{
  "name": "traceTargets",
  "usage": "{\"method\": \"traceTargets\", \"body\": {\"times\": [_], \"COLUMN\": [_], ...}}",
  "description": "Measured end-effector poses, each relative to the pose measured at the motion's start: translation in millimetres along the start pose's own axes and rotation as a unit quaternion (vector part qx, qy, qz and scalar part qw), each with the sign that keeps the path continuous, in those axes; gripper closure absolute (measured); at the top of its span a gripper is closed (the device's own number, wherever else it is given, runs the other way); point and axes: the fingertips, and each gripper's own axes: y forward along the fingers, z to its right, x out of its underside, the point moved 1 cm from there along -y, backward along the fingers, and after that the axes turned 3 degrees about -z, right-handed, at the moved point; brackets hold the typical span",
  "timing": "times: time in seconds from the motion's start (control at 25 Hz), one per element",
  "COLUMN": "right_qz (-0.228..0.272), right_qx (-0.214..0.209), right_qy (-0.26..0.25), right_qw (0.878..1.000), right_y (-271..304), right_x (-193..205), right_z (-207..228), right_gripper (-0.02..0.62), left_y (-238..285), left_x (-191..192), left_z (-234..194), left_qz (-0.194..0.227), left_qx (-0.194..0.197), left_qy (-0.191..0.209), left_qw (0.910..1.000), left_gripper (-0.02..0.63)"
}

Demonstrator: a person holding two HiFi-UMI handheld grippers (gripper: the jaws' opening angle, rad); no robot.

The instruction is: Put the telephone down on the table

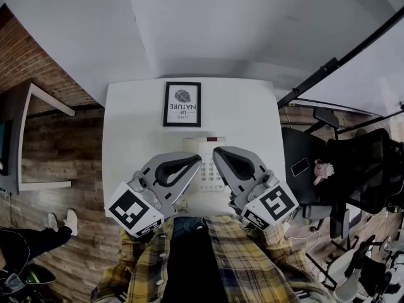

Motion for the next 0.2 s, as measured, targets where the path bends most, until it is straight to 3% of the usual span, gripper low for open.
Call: {"method": "traceTargets", "body": {"times": [0.2], "right_qz": [-0.001], "right_qx": [-0.002], "right_qy": [-0.002], "right_qw": [1.0], "right_y": [2.2], "right_x": [-0.4], "right_z": [1.6], "right_gripper": [0.571], "left_y": [2.4], "left_x": [-0.4], "left_z": [-1.3], "left_qz": [-0.001], "left_qx": [0.002], "left_qy": [0.0], "left_qw": [1.0], "left_gripper": [0.591]}}
